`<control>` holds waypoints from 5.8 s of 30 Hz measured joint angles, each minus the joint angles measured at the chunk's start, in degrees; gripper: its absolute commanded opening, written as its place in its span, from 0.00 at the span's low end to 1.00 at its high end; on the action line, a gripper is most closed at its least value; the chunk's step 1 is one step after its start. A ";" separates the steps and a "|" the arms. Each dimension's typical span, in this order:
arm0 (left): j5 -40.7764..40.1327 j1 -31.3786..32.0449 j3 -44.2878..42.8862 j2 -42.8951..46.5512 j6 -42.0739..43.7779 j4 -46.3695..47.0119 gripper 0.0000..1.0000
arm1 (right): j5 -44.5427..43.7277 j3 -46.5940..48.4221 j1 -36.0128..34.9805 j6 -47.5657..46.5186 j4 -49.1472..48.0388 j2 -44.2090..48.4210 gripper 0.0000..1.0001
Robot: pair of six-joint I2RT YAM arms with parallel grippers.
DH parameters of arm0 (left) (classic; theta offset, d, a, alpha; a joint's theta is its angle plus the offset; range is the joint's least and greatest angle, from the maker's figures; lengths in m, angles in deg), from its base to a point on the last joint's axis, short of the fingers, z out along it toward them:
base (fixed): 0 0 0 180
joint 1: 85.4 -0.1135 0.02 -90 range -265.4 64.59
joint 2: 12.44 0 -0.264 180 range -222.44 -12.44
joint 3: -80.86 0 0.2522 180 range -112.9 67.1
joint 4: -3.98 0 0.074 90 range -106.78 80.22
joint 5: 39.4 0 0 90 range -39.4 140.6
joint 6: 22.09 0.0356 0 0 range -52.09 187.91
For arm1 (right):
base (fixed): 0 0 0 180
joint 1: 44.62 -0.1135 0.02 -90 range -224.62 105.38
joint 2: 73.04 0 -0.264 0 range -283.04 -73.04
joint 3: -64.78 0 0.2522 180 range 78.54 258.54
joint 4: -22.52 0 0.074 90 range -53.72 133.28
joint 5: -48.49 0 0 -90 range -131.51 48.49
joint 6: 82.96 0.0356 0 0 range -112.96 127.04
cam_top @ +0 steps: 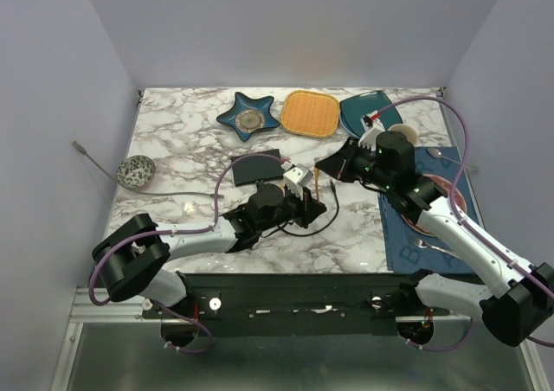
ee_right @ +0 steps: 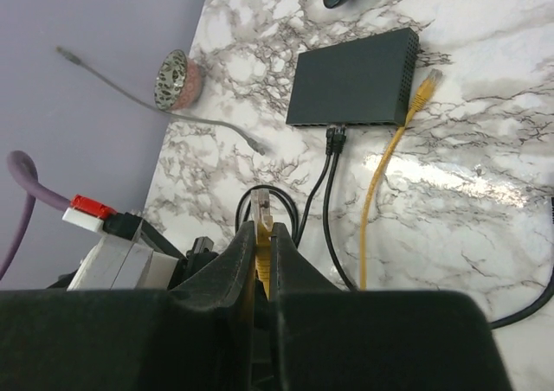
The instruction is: Pull the plug from the switch port
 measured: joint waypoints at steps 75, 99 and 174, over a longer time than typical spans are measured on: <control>-21.35 -46.10 -24.11 14.91 -19.32 -63.14 0.99 | -6.40 -15.50 -0.17 -1.97 -7.19 1.77 0.63; -12.70 -44.85 -19.23 -7.04 -28.28 -53.57 0.00 | -3.13 10.67 1.42 2.95 -10.62 -38.99 0.07; 7.04 -27.19 5.01 -0.39 -28.96 -11.56 0.71 | 13.35 7.89 4.17 0.20 -15.30 -43.56 0.06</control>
